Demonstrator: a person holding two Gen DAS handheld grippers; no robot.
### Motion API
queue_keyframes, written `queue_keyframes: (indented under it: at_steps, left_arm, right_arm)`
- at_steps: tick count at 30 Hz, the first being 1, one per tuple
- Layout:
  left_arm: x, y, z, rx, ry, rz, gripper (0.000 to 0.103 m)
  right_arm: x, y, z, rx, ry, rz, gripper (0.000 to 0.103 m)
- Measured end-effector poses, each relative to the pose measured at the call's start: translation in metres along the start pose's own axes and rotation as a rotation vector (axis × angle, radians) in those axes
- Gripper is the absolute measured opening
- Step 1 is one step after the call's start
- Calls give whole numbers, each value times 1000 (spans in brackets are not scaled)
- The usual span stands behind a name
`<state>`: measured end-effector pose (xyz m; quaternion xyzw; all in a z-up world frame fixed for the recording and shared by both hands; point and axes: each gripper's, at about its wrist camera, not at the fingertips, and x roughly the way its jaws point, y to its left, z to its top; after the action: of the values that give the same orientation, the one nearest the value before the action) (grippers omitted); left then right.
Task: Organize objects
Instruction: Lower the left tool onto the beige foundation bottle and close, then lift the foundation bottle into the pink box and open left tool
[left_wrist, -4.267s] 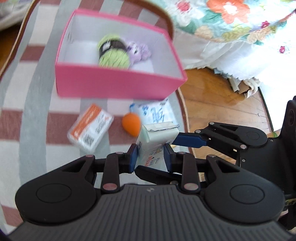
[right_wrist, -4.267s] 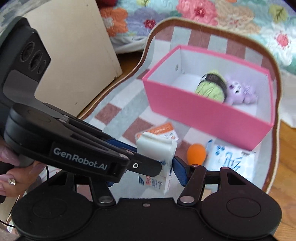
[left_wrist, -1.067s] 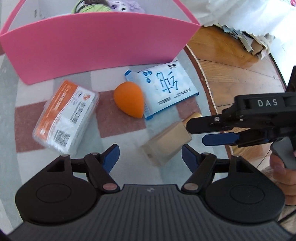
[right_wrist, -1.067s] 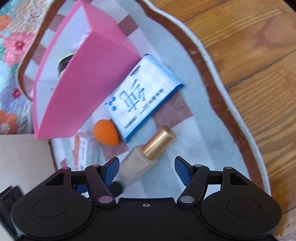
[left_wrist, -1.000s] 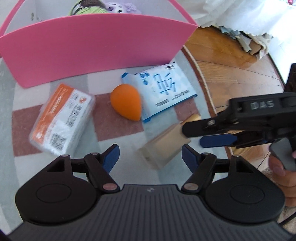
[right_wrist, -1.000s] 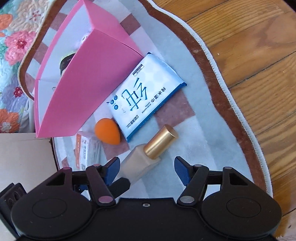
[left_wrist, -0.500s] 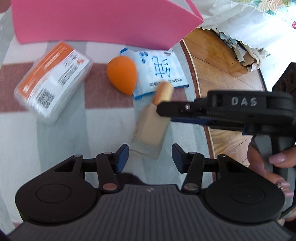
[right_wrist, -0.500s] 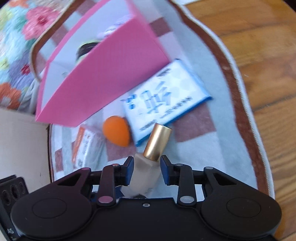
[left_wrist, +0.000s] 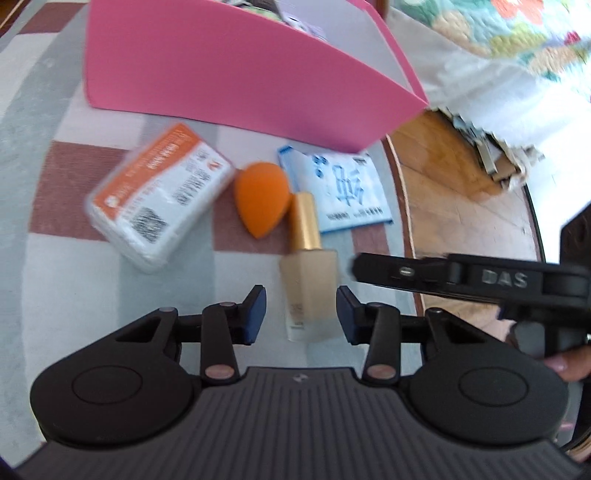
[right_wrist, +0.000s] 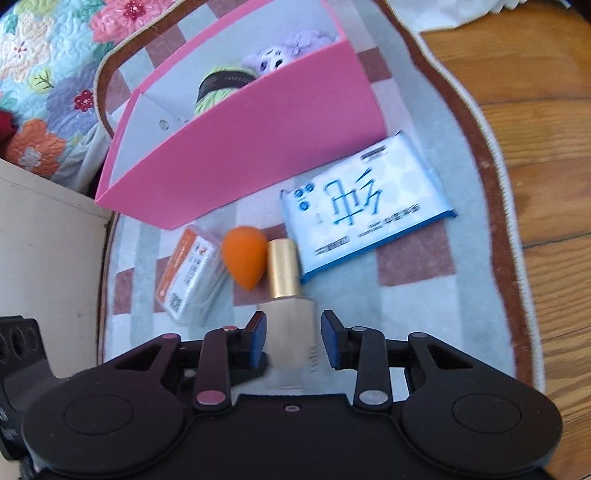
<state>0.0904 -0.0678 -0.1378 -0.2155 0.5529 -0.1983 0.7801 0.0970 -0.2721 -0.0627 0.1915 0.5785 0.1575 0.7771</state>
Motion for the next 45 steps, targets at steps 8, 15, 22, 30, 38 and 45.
queue_keyframes:
  at_steps: [8,15,22,30,38,45]
  left_arm:
    - [-3,26,12,-161,2,-30,39]
    - [17,13,14,-181,31,-54,39]
    - [33,6,7,-189,68,-47,39]
    - [41,3,4,-190,40,-31,47]
    - [42,1,6,-160,83,-44,46]
    - [25,-12,1,-105,57,-20,44]
  right_arm:
    - [-10,23,-15,-177,10,2,43]
    - [9,53,-34,-390,59,-79,48]
    - [9,49,-32,-369,28,-119,45]
    - [41,37,-27,-277,170,-121,48]
    - [26,20,-22,-153,146,-39,44]
    - [21,26,-26,-158,168,-21,44]
